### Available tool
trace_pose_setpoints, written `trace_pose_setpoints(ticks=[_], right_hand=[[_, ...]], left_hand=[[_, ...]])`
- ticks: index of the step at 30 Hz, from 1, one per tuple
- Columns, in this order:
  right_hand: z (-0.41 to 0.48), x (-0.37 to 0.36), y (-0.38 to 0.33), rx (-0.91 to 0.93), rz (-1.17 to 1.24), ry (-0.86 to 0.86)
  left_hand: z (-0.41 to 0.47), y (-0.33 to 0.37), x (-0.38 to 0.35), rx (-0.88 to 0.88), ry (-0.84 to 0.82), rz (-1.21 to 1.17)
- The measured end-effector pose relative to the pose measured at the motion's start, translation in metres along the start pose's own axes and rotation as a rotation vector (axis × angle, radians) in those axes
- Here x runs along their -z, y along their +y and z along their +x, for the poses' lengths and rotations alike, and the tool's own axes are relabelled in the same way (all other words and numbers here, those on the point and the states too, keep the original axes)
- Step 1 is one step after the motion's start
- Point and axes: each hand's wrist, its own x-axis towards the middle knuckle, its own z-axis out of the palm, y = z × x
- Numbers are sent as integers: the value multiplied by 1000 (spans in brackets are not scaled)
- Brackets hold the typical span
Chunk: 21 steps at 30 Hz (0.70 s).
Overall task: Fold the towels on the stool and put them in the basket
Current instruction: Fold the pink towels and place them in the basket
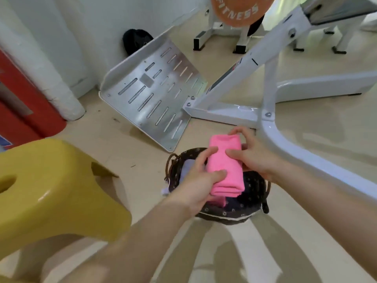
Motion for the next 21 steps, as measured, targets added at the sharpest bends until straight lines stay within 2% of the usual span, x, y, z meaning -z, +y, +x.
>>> trace_pose_setpoints(ticks=[4, 9, 11, 14, 18, 21], right_hand=[[32, 25, 53, -170, -251, 17], [67, 21, 83, -145, -796, -45], [76, 16, 92, -127, -928, -36], [87, 10, 108, -174, -974, -4], [93, 2, 123, -280, -908, -6], [89, -1, 132, -227, -911, 31]], left_hand=[[43, -52, -35, 17, 163, 205], [67, -85, -41, 85, 219, 515], [71, -94, -38, 100, 230, 621], [75, -102, -36, 46, 291, 723], [78, -105, -32, -156, 313, 1098], [84, -110, -28, -145, 151, 1256]])
